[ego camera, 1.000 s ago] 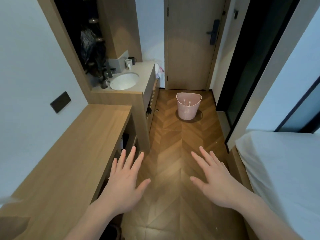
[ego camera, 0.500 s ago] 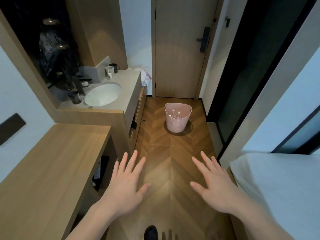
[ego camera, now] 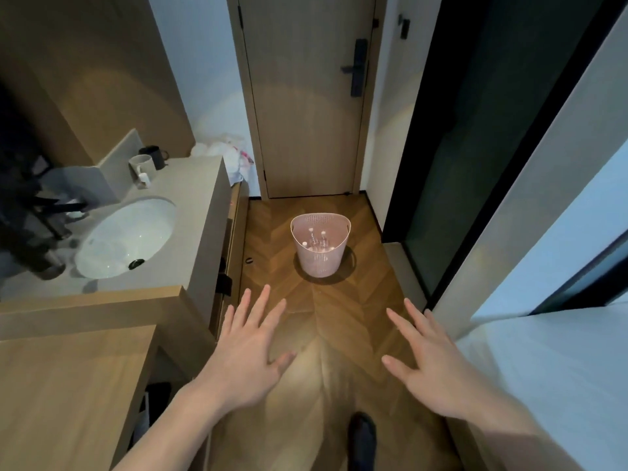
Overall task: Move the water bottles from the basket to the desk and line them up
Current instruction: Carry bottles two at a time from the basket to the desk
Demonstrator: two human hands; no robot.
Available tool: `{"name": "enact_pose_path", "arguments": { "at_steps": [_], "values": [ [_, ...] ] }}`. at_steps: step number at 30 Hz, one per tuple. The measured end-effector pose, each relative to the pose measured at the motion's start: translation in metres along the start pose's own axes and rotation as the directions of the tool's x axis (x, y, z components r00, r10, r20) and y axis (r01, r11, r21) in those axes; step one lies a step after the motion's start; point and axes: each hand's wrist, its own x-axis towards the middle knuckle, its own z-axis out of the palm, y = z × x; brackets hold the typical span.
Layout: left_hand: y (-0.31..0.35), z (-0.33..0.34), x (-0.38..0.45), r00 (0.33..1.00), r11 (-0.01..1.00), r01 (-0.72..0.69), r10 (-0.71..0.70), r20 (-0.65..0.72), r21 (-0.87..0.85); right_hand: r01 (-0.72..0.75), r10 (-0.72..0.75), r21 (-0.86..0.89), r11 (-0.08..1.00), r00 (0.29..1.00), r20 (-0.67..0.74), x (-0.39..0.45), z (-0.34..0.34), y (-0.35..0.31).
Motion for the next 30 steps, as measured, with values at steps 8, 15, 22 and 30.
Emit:
{"name": "enact_pose_path", "arguments": {
  "at_steps": [8,15,22,30],
  "values": [
    [-0.025,0.009,0.16,0.991,0.992,0.118,-0.116,0.066,-0.034,-0.01,0.016,-0.049,0.999,0.99,0.139,0.171,-0.048,0.007],
    [-0.031,-0.006,0.267,0.965,0.967,0.245,-0.236,0.116,-0.068,0.118,-0.102,-0.063,0.991,0.973,0.207,0.305,-0.101,0.008],
    [-0.07,-0.014,0.361,0.937,0.939,0.322,-0.298,0.181,-0.122,0.178,-0.164,-0.037,0.983,0.956,0.244,0.427,-0.129,-0.017],
    [-0.139,-0.016,0.505,0.933,0.946,0.296,-0.256,0.253,-0.132,0.062,-0.044,-0.051,0.997,0.955,0.294,0.566,-0.133,-0.033]
  ]
}}
